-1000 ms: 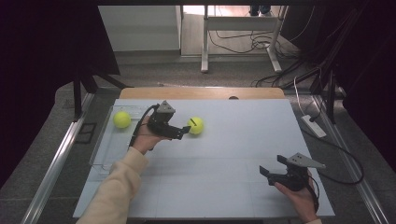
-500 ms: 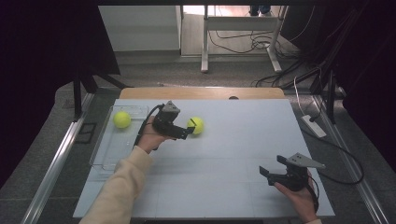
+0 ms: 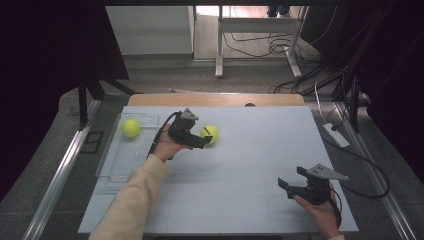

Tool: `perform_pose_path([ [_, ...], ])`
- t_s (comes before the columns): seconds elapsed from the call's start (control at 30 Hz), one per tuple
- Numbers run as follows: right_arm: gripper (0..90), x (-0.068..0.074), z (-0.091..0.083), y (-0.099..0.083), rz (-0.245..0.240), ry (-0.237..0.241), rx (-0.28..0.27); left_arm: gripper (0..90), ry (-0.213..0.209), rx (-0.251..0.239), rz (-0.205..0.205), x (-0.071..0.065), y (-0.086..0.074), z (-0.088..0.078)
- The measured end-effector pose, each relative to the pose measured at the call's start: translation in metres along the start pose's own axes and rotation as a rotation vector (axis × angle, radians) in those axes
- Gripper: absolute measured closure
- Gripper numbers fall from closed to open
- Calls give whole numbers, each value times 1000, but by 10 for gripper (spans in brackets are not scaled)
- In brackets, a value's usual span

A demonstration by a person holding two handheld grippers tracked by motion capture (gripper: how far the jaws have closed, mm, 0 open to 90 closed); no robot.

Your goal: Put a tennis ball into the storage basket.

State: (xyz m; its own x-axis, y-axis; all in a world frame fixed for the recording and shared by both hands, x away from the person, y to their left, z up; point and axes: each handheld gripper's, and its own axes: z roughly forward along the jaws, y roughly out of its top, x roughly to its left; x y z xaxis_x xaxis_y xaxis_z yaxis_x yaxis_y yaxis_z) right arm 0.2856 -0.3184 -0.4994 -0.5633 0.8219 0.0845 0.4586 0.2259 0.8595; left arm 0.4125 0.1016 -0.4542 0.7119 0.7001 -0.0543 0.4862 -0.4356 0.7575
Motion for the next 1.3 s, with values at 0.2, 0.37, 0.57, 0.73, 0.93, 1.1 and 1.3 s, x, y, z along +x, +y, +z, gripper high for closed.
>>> perform_pose_path([
  [0.2,108,0,0,0,3,-1,-1,62,1,11,-4,1,1,5],
  [0.37,107,0,0,0,1,-2,1,62,1,17,-9,3,1,10],
  [0.57,107,-1,0,0,0,-1,2,62,4,26,-17,5,0,15],
  [0.73,108,-1,0,-1,0,-3,2,62,5,36,-21,8,-1,20],
  [0.93,107,-1,0,-1,2,-2,3,63,4,44,-30,9,-1,25],
  [1.1,107,-1,0,-1,3,-1,1,62,1,52,-29,8,0,30],
  [1.3,108,-1,0,-1,2,1,4,60,-1,69,-29,9,0,38],
])
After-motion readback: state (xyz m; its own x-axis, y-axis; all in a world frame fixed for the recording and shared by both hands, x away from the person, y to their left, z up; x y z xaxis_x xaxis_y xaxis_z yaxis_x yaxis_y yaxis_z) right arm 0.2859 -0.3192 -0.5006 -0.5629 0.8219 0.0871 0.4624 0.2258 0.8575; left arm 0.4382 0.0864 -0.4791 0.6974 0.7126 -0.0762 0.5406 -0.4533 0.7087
